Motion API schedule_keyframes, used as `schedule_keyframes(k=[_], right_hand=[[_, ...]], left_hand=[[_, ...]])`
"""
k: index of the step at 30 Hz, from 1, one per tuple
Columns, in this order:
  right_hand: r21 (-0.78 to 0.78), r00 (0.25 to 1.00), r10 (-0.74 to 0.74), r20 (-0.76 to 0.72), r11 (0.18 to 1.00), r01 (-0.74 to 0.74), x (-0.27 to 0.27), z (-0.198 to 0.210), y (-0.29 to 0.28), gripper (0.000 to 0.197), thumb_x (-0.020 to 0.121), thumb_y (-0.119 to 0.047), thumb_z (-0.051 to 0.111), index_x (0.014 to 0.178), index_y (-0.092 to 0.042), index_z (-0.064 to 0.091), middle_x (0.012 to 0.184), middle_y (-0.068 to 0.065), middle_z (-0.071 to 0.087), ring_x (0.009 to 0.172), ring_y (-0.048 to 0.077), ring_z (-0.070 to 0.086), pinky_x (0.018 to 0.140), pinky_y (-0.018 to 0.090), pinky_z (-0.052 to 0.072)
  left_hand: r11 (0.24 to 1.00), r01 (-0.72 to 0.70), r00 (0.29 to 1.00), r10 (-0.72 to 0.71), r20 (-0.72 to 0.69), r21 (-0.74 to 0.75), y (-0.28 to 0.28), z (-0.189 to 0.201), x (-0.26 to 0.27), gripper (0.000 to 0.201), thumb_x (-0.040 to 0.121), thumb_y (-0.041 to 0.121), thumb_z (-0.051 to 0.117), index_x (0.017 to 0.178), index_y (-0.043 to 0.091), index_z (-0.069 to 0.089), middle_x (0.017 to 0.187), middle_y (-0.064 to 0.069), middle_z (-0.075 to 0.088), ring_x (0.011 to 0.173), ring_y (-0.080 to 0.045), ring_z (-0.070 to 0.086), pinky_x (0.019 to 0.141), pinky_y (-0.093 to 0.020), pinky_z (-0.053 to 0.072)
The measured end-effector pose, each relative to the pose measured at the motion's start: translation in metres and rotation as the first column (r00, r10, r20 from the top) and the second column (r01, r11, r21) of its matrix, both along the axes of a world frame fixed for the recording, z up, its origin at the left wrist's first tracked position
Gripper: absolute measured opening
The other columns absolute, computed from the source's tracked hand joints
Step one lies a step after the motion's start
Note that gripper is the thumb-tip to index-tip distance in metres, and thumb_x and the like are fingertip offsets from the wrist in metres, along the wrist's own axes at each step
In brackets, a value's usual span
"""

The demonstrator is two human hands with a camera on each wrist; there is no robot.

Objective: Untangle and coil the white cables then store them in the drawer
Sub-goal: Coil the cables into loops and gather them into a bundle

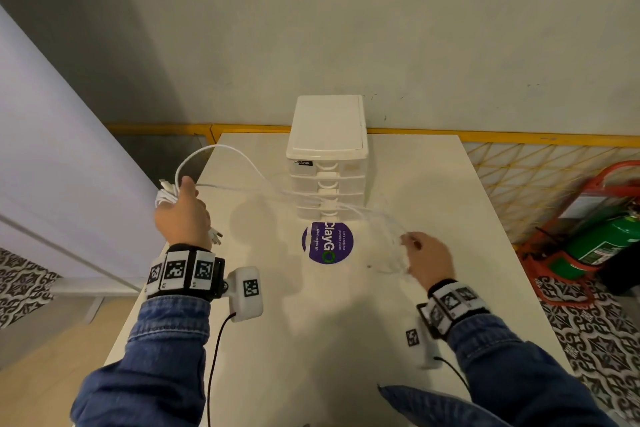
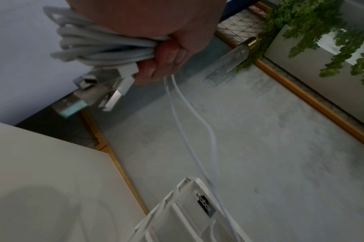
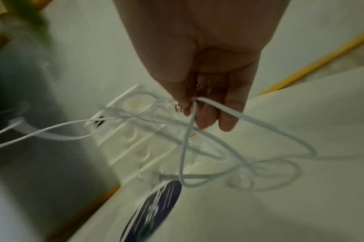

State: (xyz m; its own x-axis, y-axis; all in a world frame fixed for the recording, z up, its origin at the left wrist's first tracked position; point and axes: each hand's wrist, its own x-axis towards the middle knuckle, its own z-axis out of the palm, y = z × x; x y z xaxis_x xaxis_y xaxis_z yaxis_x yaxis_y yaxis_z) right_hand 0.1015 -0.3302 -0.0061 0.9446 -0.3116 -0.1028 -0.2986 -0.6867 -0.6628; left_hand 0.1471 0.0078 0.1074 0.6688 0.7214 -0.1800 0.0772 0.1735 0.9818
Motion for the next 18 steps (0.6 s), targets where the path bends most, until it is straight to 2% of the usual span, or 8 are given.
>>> schedule_keyframes(k=[3,6,10,13,14,16,18], right_hand=[[0.033,0.979,-0.199,0.052,0.980,0.197,0.004,0.002,-0.035,0.026,0.093,-0.023,0.048,0.101,-0.008,0.068,0.098,0.017,0.070,0.088,0.034,0.063,0.079,0.037,0.049],[0.009,0.962,-0.273,0.029,0.962,0.273,0.005,-0.001,-0.053,0.025,0.093,-0.023,0.049,0.104,-0.009,0.067,0.102,0.017,0.070,0.093,0.035,0.063,0.081,0.036,0.048],[-0.027,0.926,-0.378,-0.014,0.926,0.378,-0.006,-0.008,-0.075,0.028,0.093,-0.028,0.049,0.106,-0.010,0.067,0.106,0.017,0.068,0.096,0.036,0.061,0.079,0.033,0.044],[-0.019,0.878,-0.468,-0.100,0.883,0.469,-0.013,-0.025,-0.089,0.027,0.090,-0.030,0.048,0.104,-0.017,0.068,0.096,0.016,0.071,0.086,0.035,0.065,0.082,0.044,0.054],[-0.032,0.874,-0.472,-0.116,0.881,0.471,-0.013,-0.029,-0.091,0.027,0.090,-0.029,0.047,0.103,-0.018,0.068,0.094,0.016,0.071,0.084,0.035,0.066,0.081,0.047,0.055],[-0.075,0.882,-0.439,-0.172,0.899,0.432,-0.012,-0.027,-0.083,0.028,0.091,-0.024,0.045,0.104,-0.012,0.068,0.097,0.017,0.070,0.087,0.035,0.065,0.083,0.045,0.054],[-0.125,0.897,-0.377,-0.229,0.926,0.357,-0.008,-0.016,-0.070,0.030,0.093,-0.017,0.043,0.113,-0.005,0.061,0.115,0.022,0.063,0.104,0.037,0.059,0.091,0.041,0.047]], left_hand=[[0.999,-0.043,0.998,0.043,0.035,0.007,0.010,-0.002,0.001,0.020,0.088,0.033,0.058,0.088,0.012,0.055,0.062,0.002,0.053,0.046,-0.008,0.047,0.047,-0.021,0.042],[0.999,-0.048,0.997,0.047,0.054,0.015,0.010,-0.003,0.002,0.023,0.086,0.032,0.058,0.094,0.011,0.055,0.063,0.002,0.053,0.045,-0.007,0.047,0.044,-0.020,0.043],[0.992,-0.125,0.991,0.127,0.049,-0.035,0.026,0.001,0.003,0.024,0.083,0.031,0.058,0.095,0.010,0.055,0.066,0.002,0.056,0.050,-0.008,0.051,0.046,-0.019,0.044],[0.990,-0.142,0.987,0.143,0.068,-0.021,0.034,0.000,0.000,0.025,0.082,0.032,0.058,0.094,0.009,0.055,0.065,0.001,0.055,0.047,-0.008,0.050,0.045,-0.020,0.043],[0.990,-0.140,0.988,0.142,0.067,-0.034,0.033,-0.002,-0.001,0.026,0.083,0.032,0.058,0.095,0.009,0.055,0.065,0.001,0.055,0.048,-0.008,0.049,0.045,-0.020,0.042],[0.991,-0.121,0.990,0.125,0.061,-0.060,0.026,-0.001,-0.003,0.024,0.084,0.032,0.059,0.095,0.010,0.057,0.066,0.001,0.055,0.049,-0.008,0.050,0.045,-0.019,0.043],[0.999,-0.030,0.997,0.032,0.065,-0.037,0.015,0.004,-0.006,0.018,0.087,0.031,0.059,0.085,0.014,0.056,0.065,0.002,0.054,0.049,-0.007,0.048,0.047,-0.020,0.043]])
